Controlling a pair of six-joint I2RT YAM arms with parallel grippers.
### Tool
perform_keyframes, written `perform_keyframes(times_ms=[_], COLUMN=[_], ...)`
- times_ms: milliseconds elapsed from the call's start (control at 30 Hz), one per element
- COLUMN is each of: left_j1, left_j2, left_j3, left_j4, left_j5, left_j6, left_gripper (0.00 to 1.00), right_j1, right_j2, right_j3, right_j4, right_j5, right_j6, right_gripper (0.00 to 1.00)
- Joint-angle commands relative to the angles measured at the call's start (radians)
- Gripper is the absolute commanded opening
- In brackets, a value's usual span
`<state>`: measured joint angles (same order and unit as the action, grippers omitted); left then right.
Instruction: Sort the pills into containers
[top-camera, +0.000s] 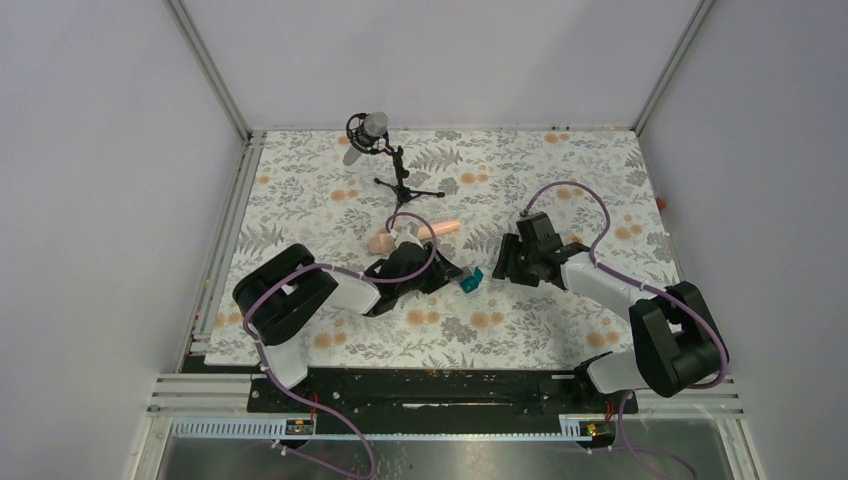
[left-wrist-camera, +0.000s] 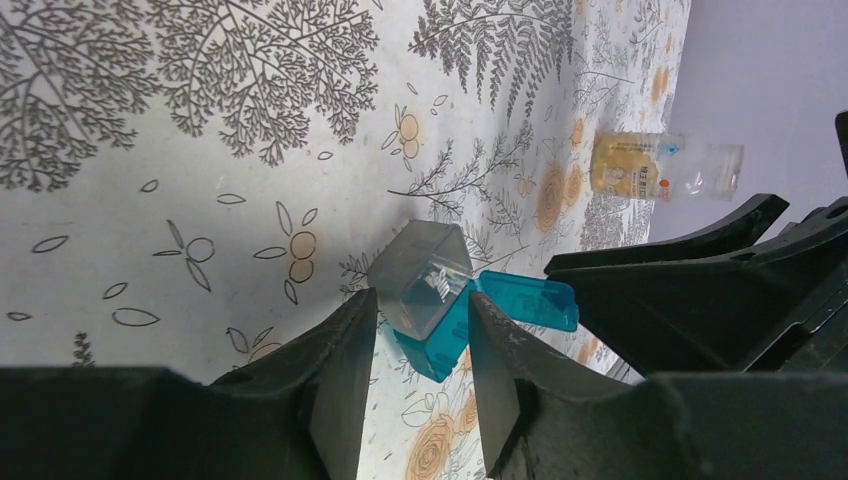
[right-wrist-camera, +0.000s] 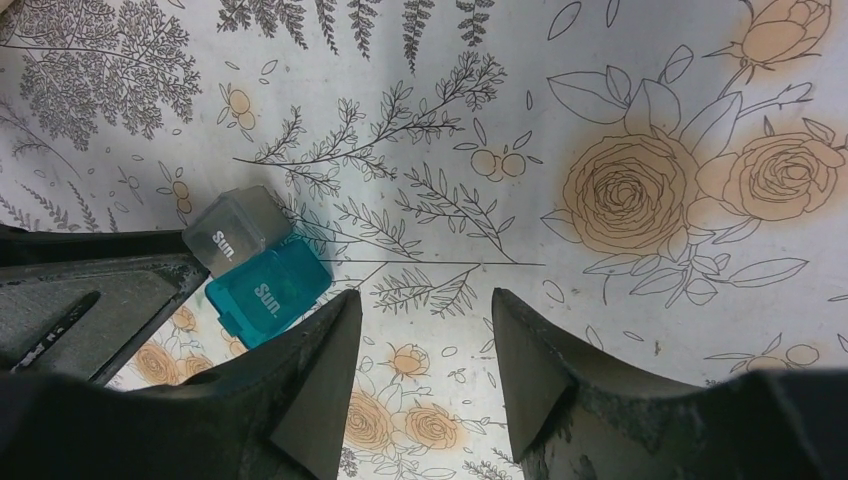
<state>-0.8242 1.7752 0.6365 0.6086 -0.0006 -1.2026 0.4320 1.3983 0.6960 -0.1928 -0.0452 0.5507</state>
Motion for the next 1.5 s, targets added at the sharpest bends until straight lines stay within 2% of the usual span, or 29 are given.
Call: perform_keyframes(times_ms=[0,200,500,633,967,1233,1467], left_j1=[-0.015,-0.038,-0.040,-0.040,-0.041,-0.041,-0.041], left_j2=[0.010,-0.006,0.015,0.016,0.031,0.046,0.043], left_j3=[0.055,0.116,0.171,0.189,0.180,0.172,0.160], left_j4=[-0.031,-0.232,-0.374,-0.435,-0.425,-0.389,-0.359], left_j5=[-0.055,-0.126,-0.157,-0.169,-0.140,-0.103,-0.086], left_j6=[-0.020,0.011,0.020,0.020,-0.004,-0.047,-0.073], left_gripper=[0.38,0.35,0.34,0.33,0.28,0.26,0.25], right_j1=[0.007,0.007,0.007,0.007,0.007,0.007,0.007], right_j2=[0.020,0.030,0.058,0.070,0.123,0.195,0.191], right_j3=[0.004,0.006,0.008,0.003,-0.003,0.032,0.032], right_j4=[0.030,0.033,0.069,0.120,0.221,0.170,0.156], right_j5=[-0.018,-0.031,-0.077,-0.136,-0.254,-0.290,-0.300], right_j6=[-0.003,-0.007,-0.010,0.008,0.038,-0.032,-0.055], right_gripper=[0.58,0.58,0.59,0.62,0.64,0.64,0.62])
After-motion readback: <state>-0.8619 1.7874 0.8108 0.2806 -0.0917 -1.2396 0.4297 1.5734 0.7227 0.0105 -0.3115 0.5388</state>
